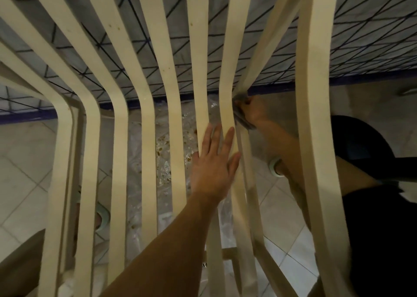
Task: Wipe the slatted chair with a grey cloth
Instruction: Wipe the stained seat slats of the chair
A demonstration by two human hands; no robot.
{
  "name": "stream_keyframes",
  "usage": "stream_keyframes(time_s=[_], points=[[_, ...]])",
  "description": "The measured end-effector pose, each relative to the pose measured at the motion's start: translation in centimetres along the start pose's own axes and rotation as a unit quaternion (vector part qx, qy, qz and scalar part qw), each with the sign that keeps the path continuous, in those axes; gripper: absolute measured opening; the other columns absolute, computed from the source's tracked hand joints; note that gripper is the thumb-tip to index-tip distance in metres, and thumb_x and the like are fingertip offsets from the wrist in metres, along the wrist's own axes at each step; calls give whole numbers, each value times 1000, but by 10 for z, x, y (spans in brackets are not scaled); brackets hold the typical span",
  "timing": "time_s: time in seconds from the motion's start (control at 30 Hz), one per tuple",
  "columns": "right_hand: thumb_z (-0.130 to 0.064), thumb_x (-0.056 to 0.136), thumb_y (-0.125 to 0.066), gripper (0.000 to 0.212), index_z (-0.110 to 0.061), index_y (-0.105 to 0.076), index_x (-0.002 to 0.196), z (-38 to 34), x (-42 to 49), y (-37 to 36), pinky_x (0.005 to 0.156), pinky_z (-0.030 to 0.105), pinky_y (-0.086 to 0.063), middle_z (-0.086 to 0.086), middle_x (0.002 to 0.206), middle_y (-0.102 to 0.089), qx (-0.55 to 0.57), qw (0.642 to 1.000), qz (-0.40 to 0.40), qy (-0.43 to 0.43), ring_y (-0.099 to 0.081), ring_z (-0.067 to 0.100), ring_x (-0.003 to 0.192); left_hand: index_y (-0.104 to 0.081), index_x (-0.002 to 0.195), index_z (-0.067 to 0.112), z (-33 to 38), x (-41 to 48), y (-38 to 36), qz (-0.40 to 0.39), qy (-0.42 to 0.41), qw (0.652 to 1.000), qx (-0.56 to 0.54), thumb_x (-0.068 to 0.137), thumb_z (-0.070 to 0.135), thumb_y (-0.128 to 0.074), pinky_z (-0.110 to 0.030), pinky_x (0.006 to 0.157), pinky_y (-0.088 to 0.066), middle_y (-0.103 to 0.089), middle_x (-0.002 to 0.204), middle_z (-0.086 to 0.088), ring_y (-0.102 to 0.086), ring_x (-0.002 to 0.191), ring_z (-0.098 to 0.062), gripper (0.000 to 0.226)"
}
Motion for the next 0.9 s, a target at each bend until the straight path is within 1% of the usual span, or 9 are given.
stream_keyframes(time_s=[0.07,0.1,0.2,0.37,0.47,0.57,0.7,0.83,0.9], points=[[-44,91,-57,32,-22,-47,70,8,25,-4,81,48,-56,14,91,-68,-3,1000,8,16,-67,30,83,15,151,36,-4,3,-2,1,8,1000,15,100,56,-8,-50,116,-19,24,160,8,33,142,-9,60],[-42,90,-59,31,-21,-49,70,11,29,-6,81,49,-57,14,90,-69,-2,1000,8,24,-67,30,83,16,151,36,-5,3,-2,0,9,1000,22,100,56,-8,-50,116,-19,25,159,9,34,142,-9,59],[-40,89,-62,31,-11,-70,81,5,17,-3,77,48,-58,14,84,-73,41,998,38,40,-70,28,78,15,150,37,-3,4,-1,11,6,1000,7,101,56,-10,-51,115,-20,22,160,9,33,142,-8,58],[-19,92,-66,28,9,-65,88,-16,-20,9,75,27,-51,24,81,-66,183,976,88,81,-64,21,75,11,152,37,-4,6,-3,13,8,1000,8,101,55,-11,-50,114,-23,17,162,8,32,142,-8,58],[-19,90,-69,21,0,-60,88,-31,-34,18,68,25,-49,3,71,-59,207,962,136,116,-57,2,65,11,152,37,-3,6,-2,4,16,1000,18,101,56,-10,-50,113,-25,15,162,8,32,142,-8,58],[-23,86,-74,32,-2,-61,106,-51,-42,33,71,16,-52,-1,88,-63,242,941,175,160,-61,-8,75,10,152,36,-3,5,-3,7,14,1000,19,101,55,-11,-50,113,-25,15,162,8,33,142,-8,58],[-33,78,-79,49,-6,-61,115,-64,-46,49,86,41,-57,6,104,-68,263,934,177,163,-65,18,97,11,152,36,-2,4,-4,10,11,1000,14,101,55,-10,-51,115,-23,16,162,9,33,141,-7,58],[-41,73,-80,67,-5,-55,125,-60,-49,53,91,48,-54,13,115,-64,255,940,177,140,-63,26,107,15,151,36,-3,4,-4,10,8,1000,26,100,55,-2,-49,114,-24,18,161,8,34,141,-8,57],[-21,80,-77,50,-1,-56,121,-55,-51,53,89,47,-55,17,112,-64,259,946,151,127,-64,28,103,15,151,37,-4,4,-5,14,6,999,29,96,58,1,-49,114,-25,16,162,8,34,142,-8,61]])
Point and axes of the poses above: each hand's wrist, its own x-axis towards the middle knuckle, its own y-axis out of the back of the hand, z = x × y, the point moved 2 cm from there along x, towards the middle knuckle
